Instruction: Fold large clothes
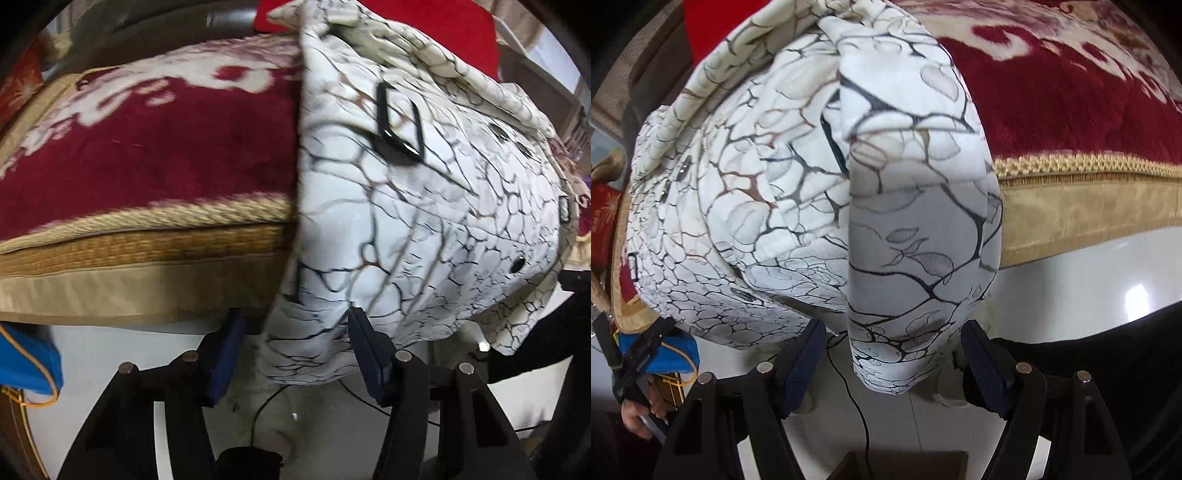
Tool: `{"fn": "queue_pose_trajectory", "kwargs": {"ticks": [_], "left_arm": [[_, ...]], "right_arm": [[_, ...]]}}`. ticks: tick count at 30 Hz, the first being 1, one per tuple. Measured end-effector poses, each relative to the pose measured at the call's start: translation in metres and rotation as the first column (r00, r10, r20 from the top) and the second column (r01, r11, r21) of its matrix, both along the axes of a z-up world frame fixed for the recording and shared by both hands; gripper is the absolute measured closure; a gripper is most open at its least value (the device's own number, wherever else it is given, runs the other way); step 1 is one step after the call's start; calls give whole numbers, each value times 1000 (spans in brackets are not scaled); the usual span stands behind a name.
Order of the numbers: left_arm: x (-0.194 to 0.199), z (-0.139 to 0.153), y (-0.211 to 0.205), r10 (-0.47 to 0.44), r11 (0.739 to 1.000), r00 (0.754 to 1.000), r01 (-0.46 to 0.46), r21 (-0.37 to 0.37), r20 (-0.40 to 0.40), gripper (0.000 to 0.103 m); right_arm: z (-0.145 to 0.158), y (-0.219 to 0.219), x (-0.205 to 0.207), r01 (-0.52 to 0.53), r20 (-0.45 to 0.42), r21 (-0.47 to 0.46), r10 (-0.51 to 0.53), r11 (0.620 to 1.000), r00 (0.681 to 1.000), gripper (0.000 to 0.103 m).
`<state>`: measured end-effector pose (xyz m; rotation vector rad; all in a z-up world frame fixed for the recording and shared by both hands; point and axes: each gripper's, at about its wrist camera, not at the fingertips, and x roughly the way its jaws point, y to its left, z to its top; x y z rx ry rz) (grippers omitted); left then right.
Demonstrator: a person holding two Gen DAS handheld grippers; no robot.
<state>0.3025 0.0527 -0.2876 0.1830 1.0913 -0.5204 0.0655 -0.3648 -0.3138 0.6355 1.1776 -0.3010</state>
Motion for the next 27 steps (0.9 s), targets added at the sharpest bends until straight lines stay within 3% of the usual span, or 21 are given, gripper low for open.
{"fn": "queue_pose_trajectory", "kwargs": {"ticks": [11, 17, 20, 22, 23, 24, 25, 26, 27], "left_arm": [[-13, -18, -34, -170, 982, 980, 160, -104, -99, 46], [-15, -25, -24, -143, 981, 980, 123, -148, -136, 44], [-15, -32, -29, -146, 984, 977, 126, -127, -158, 36], [-19, -34, -35, -168, 983, 973, 153, -104, -156, 36], [-22, -34, -39, -188, 980, 971, 176, -90, -145, 37], [-26, -33, -42, -210, 976, 968, 200, -88, -134, 38], [-27, -32, -43, -223, 973, 966, 212, -93, -130, 51], [-27, -31, -44, -230, 972, 965, 221, -83, -124, 72], [-27, -29, -43, -225, 973, 967, 218, -70, -117, 81]], "right_arm": [[-28, 16, 4, 71, -71, -54, -75, 996, 995, 24], [-47, 22, 6, 119, -101, -90, -128, 989, 987, 24], [-58, 24, 6, 133, -108, -151, -150, 980, 983, 24], [-66, 27, 7, 124, -125, -165, -145, 978, 981, 24], [-71, 25, 5, 134, -104, -156, -152, 979, 983, 27], [-73, 22, 1, 147, -70, -140, -158, 979, 985, 38], [-75, 20, 0, 149, -59, -120, -156, 982, 986, 74], [-77, 18, 0, 125, -68, -91, -131, 988, 989, 85], [-75, 19, -1, 107, -67, -85, -113, 991, 991, 90]]}}
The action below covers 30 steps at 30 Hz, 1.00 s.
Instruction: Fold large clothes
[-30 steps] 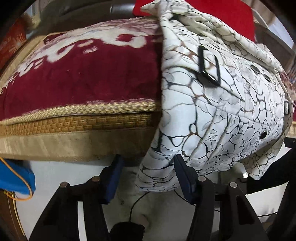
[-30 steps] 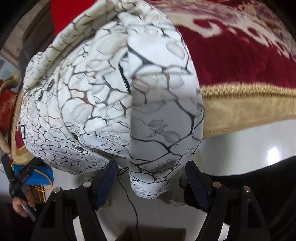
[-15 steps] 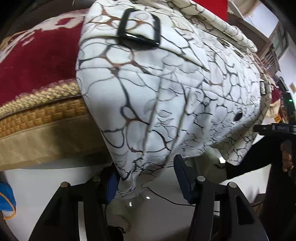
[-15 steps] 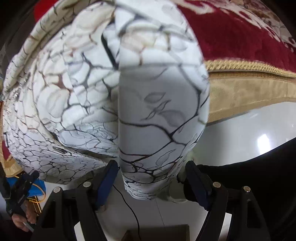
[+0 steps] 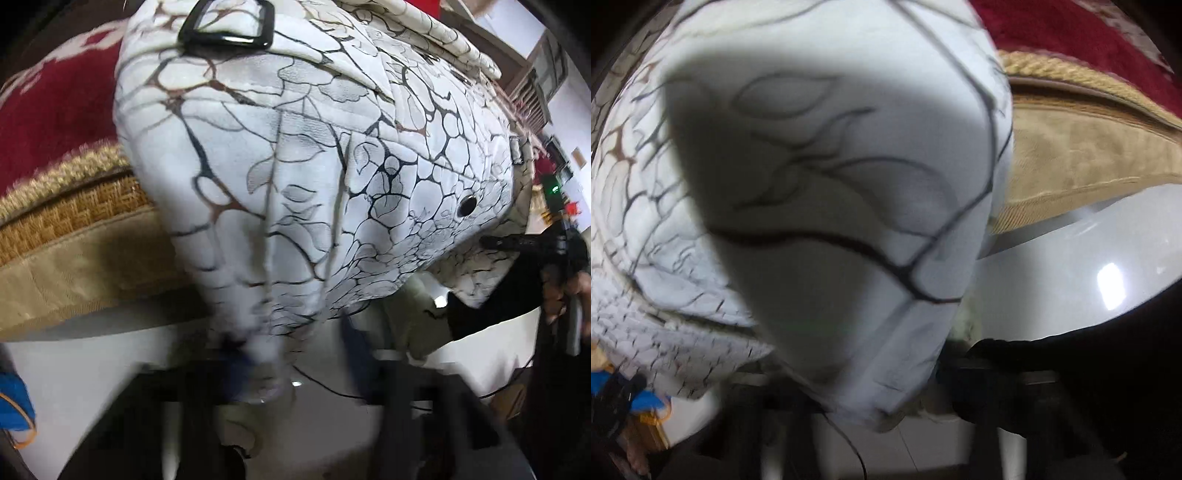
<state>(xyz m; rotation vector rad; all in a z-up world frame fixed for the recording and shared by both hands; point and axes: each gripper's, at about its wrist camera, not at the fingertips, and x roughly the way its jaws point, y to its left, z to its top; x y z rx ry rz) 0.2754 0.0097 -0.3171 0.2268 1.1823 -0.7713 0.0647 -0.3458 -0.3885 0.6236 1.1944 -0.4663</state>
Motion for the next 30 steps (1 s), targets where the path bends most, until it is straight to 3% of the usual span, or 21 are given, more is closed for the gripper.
{"fn": "queue_pose_trajectory", "kwargs": {"ticks": [1, 2, 7, 9, 13, 18, 21, 26, 30], "left_arm": [[1, 2, 3, 11, 1000, 1000, -11, -12, -9, 93], [3, 5, 7, 19, 999, 999, -20, -33, -28, 95], [-14, 32, 7, -68, 984, 997, 61, -166, -38, 98], [-21, 49, 8, -108, 965, 994, 99, -243, -20, 98], [-31, 80, 7, -152, 907, 988, 149, -393, 23, 98], [-32, 110, 12, -156, 822, 985, 171, -544, 74, 99], [-20, 139, 23, -136, 749, 986, 166, -641, 97, 99], [13, 179, 32, -41, 610, 993, 111, -784, 109, 99], [60, 211, 57, 75, 547, 992, 47, -836, 105, 99]], "right_arm": [[6, 3, -2, -24, 10, -11, 24, 1000, 1000, 94], [13, 8, -3, -59, 18, -14, 59, 998, 998, 94], [58, 28, -16, -211, 119, 33, 206, 977, 971, 96], [83, 31, -24, -267, 213, 97, 242, 959, 947, 96], [137, 23, -34, -340, 394, 119, 270, 933, 879, 96], [208, 1, -26, -355, 580, 84, 244, 931, 777, 96], [236, -14, -12, -327, 651, 52, 216, 944, 728, 96], [278, -58, 16, -225, 711, 62, 115, 972, 694, 96], [300, -107, 51, -125, 735, 82, 25, 989, 678, 96]]}}
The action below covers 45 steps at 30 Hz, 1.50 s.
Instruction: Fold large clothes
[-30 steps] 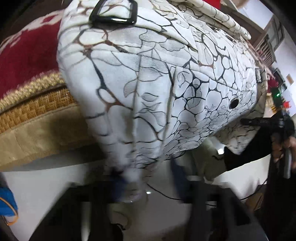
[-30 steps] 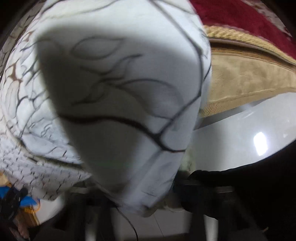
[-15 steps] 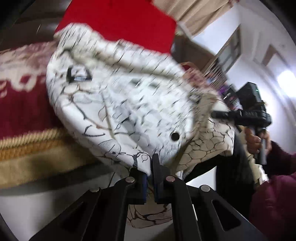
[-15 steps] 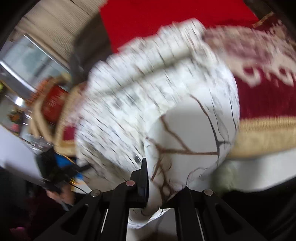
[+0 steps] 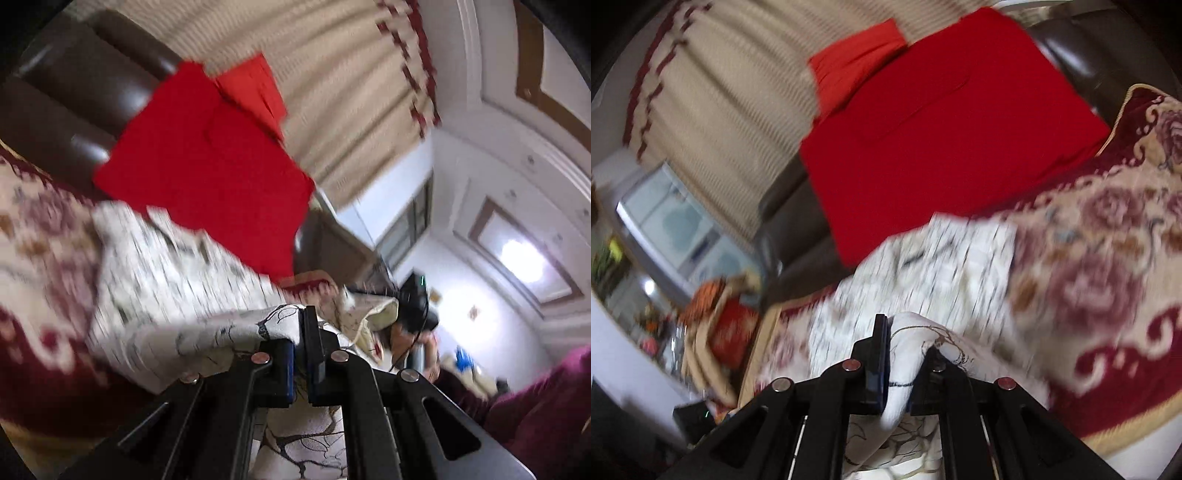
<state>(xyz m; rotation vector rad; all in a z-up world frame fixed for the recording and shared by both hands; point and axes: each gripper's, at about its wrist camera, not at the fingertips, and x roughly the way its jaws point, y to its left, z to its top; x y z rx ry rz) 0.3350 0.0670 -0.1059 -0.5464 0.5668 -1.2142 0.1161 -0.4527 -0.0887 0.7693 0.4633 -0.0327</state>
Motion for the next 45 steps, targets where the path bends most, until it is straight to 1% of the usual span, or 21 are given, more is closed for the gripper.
{"fn": "queue_pose_trajectory", "kwargs": {"ticks": [4, 7, 9, 11, 12, 13, 15, 18, 20, 21, 23, 27, 30, 34, 35, 36, 37, 38, 40, 41, 45], "left_arm": [[54, 29, 17, 139, 990, 990, -138, -15, 11, 99], [104, 29, 28, 270, 962, 962, -272, -41, -48, 100], [141, 16, 31, 361, 932, 924, -362, 10, -124, 100], [161, -1, 30, 410, 912, 893, -403, 76, -187, 103], [163, -8, 26, 412, 911, 887, -401, 92, -208, 103], [162, -16, 17, 399, 917, 889, -387, 99, -223, 103], [151, -28, -2, 364, 930, 903, -342, 134, -227, 101], [140, -34, -38, 287, 941, 929, -229, 247, -232, 80], [132, -26, -56, 216, 949, 955, -156, 273, -203, 69], [126, -21, -59, 197, 955, 964, -147, 258, -180, 65], [114, -9, -54, 189, 966, 971, -157, 205, -147, 34], [104, 8, -40, 146, 989, 974, -138, 59, -170, 25], [99, 7, -62, 114, 988, 978, -94, 120, -177, 19], [96, -7, -91, 124, 961, 980, -80, 265, -153, 20], [96, -12, -93, 131, 954, 979, -82, 287, -156, 26], [97, -15, -94, 135, 953, 978, -85, 291, -157, 37], [98, -17, -93, 139, 951, 978, -88, 296, -156, 67], [101, -19, -91, 140, 949, 978, -87, 304, -157, 87], [101, -17, -85, 129, 952, 981, -83, 293, -142, 92], [100, -14, -83, 118, 958, 986, -80, 276, -122, 94], [107, 7, -77, 69, 987, 992, -53, 150, -104, 97]], "right_arm": [[3, -66, 44, 125, 4, 62, -125, 990, 992, 97], [-14, -107, 74, 205, -43, 125, -202, 971, 979, 97], [-40, -130, 102, 244, -93, 194, -230, 950, 969, 97], [-78, -142, 132, 250, -167, 283, -209, 926, 964, 93], [-89, -143, 138, 260, -188, 319, -208, 911, 960, 92], [-109, -145, 145, 265, -204, 388, -198, 883, 959, 92], [-129, -144, 147, 270, -201, 448, -198, 852, 959, 89], [-142, -140, 140, 259, -166, 462, -204, 848, 965, 76], [-140, -137, 133, 229, -126, 474, -192, 850, 973, 47], [-138, -137, 129, 217, -110, 482, -187, 849, 976, 22], [-126, -133, 118, 212, -78, 468, -199, 858, 977, 19], [-95, -115, 99, 86, -30, 372, -81, 924, 996, 19], [-93, -103, 90, 25, -73, 365, 2, 931, 997, 19], [-92, -87, 84, -16, -139, 330, 66, 944, 988, 22], [-93, -83, 84, -27, -157, 313, 79, 949, 984, 25], [-93, -77, 84, -34, -183, 284, 89, 958, 979, 44], [-95, -74, 87, -39, -209, 249, 93, 968, 974, 78], [-93, -67, 89, -49, -259, 168, 92, 985, 961, 84], [-88, -59, 88, -49, -290, 61, 65, 997, 955, 95], [-84, -56, 88, -58, -288, 28, 63, 998, 956, 95], [-58, -64, 93, -68, -197, 22, 71, 997, 978, 96]]}}
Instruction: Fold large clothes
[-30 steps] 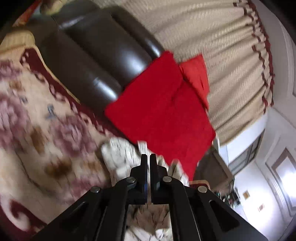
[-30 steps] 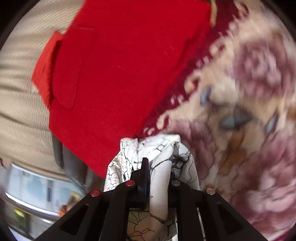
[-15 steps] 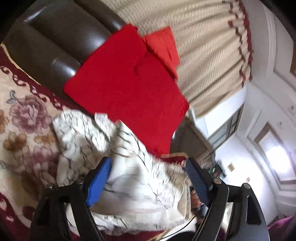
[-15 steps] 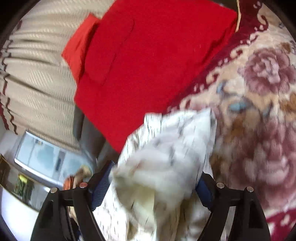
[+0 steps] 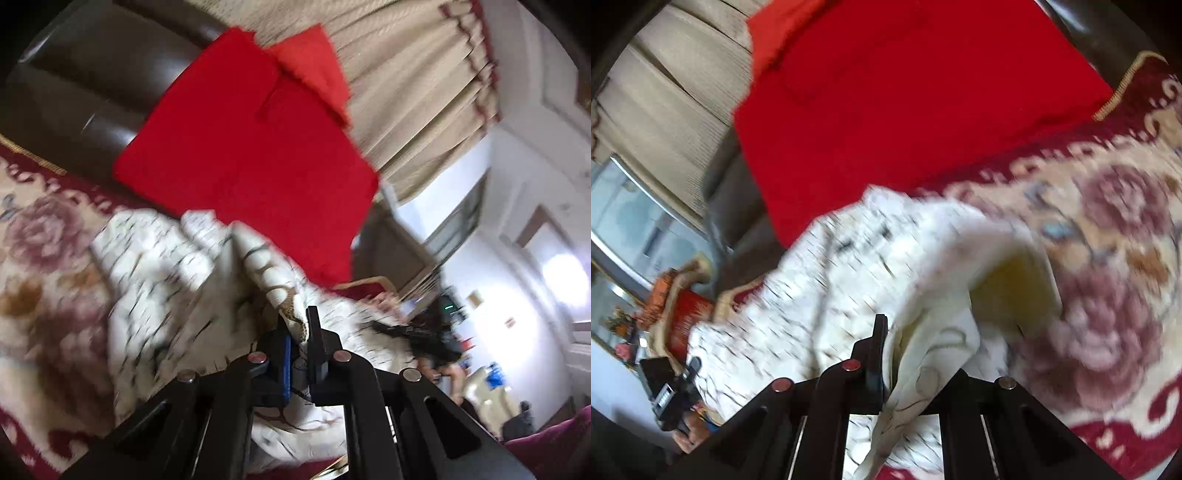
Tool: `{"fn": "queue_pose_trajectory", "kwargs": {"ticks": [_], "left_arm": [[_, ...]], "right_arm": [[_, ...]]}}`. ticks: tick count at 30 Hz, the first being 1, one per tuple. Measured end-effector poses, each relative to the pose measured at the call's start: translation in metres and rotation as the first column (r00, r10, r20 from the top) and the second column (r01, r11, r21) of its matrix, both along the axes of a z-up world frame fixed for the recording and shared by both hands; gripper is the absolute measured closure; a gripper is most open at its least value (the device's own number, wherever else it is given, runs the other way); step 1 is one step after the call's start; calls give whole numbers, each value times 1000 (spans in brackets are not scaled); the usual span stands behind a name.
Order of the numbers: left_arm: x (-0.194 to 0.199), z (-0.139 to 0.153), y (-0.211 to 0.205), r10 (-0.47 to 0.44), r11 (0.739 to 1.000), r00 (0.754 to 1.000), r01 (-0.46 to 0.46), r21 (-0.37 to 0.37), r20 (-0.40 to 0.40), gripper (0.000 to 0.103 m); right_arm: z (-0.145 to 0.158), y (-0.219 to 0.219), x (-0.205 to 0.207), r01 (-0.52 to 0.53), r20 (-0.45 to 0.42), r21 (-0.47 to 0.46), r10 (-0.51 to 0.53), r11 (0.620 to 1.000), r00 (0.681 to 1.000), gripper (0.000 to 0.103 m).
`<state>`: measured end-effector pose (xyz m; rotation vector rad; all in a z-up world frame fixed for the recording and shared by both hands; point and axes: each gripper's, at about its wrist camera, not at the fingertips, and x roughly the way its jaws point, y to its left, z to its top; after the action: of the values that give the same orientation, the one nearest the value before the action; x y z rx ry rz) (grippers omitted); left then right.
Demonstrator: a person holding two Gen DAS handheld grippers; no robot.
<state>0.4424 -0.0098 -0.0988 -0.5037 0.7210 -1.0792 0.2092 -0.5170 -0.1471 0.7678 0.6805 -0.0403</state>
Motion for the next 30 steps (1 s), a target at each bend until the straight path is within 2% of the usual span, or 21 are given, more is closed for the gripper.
{"fn": "queue_pose_trajectory", "kwargs": {"ticks": [3, 4, 7, 10, 14, 15, 17, 18, 19, 20, 22, 23, 24, 25, 26, 28, 30], "left_arm": [[25, 13, 5, 29, 998, 999, -31, -61, -25, 97], [37, 15, 6, 42, 997, 998, -45, -64, -44, 97], [76, 12, 8, 106, 993, 989, -111, -42, -108, 98], [119, -13, 16, 183, 982, 959, -189, -9, -218, 98], [161, -55, 23, 302, 953, 896, -289, 90, -325, 99], [164, -62, 24, 315, 949, 887, -299, 99, -338, 99], [168, -73, 25, 327, 945, 876, -310, 104, -355, 99], [170, -77, 27, 325, 945, 870, -312, 95, -371, 99], [170, -80, 28, 318, 947, 864, -312, 81, -390, 99], [170, -82, 30, 314, 947, 856, -316, 66, -410, 99], [167, -83, 36, 313, 943, 841, -331, 38, -440, 99], [160, -80, 39, 315, 939, 839, -343, 19, -443, 99], [154, -77, 43, 330, 933, 840, -358, 16, -430, 98], [147, -70, 49, 369, 920, 839, -390, 32, -400, 91], [138, -63, 56, 419, 903, 834, -425, 66, -360, 71], [123, -53, 72, 474, 876, 818, -475, 84, -325, 47], [116, -47, 75, 487, 872, 821, -478, 108, -297, 46]], "right_arm": [[18, -17, 17, 33, 68, 27, -34, 999, 997, 96], [22, -24, 23, 49, 78, 40, -52, 998, 996, 96], [19, -55, 53, 113, 88, 153, -128, 982, 988, 96], [-2, -90, 83, 192, 59, 297, -218, 935, 974, 96], [-51, -123, 109, 325, -5, 433, -358, 841, 934, 92], [-58, -127, 110, 346, -12, 446, -381, 826, 925, 89], [-71, -135, 105, 387, -29, 465, -424, 796, 905, 63], [-75, -136, 99, 389, -25, 488, -432, 782, 901, 34], [-77, -136, 93, 383, -13, 514, -439, 768, 898, 28], [-75, -133, 81, 375, 22, 527, -453, 763, 891, 28], [-61, -128, 69, 358, 68, 472, -438, 806, 896, 28], [-48, -120, 61, 338, 92, 406, -406, 849, 909, 28], [-39, -114, 56, 317, 104, 362, -376, 877, 921, 28], [-29, -104, 49, 287, 116, 305, -334, 908, 935, 28], [-22, -98, 44, 272, 120, 269, -312, 924, 942, 28], [-11, -79, 30, 238, 118, 195, -264, 951, 957, 28], [-12, -65, 17, 208, 92, 195, -229, 959, 969, 28]]}}
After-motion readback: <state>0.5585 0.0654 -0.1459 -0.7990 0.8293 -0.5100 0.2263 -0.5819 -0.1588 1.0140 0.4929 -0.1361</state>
